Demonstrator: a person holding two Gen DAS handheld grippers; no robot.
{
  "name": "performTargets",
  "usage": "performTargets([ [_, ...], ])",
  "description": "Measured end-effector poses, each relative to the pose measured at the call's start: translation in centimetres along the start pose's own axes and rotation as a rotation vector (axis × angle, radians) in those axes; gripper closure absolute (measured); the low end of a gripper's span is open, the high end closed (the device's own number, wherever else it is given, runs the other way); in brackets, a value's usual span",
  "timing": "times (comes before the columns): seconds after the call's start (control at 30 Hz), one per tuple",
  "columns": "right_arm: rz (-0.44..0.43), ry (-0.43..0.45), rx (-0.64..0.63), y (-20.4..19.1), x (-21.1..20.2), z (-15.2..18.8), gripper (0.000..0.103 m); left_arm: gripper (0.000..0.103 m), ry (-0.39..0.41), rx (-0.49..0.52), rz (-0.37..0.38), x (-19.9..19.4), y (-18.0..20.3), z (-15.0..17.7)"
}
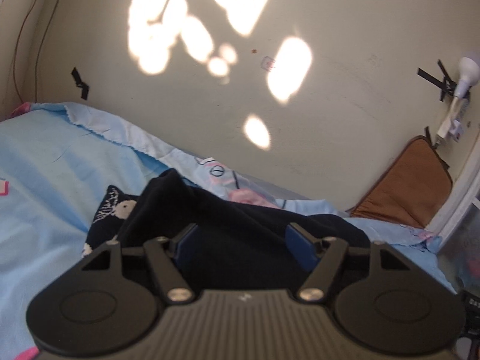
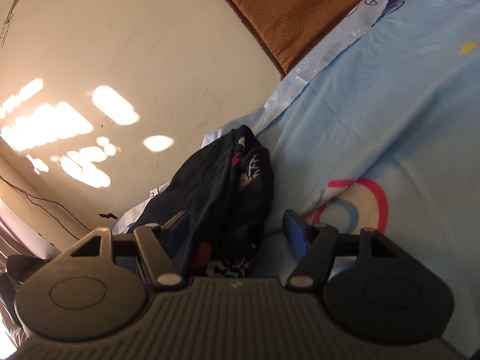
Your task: Fold small clothes
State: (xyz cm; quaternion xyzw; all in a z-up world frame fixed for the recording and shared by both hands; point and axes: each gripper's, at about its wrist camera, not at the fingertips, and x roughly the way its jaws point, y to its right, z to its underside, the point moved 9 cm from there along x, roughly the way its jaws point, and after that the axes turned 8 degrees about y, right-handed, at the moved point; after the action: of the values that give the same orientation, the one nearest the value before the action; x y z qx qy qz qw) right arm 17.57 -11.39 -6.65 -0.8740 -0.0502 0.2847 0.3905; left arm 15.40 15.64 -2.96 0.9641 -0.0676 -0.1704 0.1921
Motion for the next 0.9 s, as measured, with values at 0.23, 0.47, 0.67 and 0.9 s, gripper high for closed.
performTargets([
  [0.23, -0.032, -0.132, 0.013, -3.2, 2.3, 3.4, 0.070, 0.013, -0.121, 0.090, 0.203, 1.3, 8.5, -1.0],
  [0.47, 0.018, 0.061, -0.398, -8.6, 0.7, 4.4, 0.071, 0.002, -0.324, 0.357, 0.337, 5.1, 19.0, 1.1],
  [0.67, 0.027, 0.183, -0.666, -11.7, 0.5, 6.3, 0.068, 0.002, -0.535, 0.531, 0.316, 8.2, 22.3, 6.2],
  [0.9, 0.001, 0.213, -0.768, -12.9, 0.4, 6.8, 0.069, 0.058, -0.569, 0.678, 0.215, 9.6, 19.9, 7.3],
])
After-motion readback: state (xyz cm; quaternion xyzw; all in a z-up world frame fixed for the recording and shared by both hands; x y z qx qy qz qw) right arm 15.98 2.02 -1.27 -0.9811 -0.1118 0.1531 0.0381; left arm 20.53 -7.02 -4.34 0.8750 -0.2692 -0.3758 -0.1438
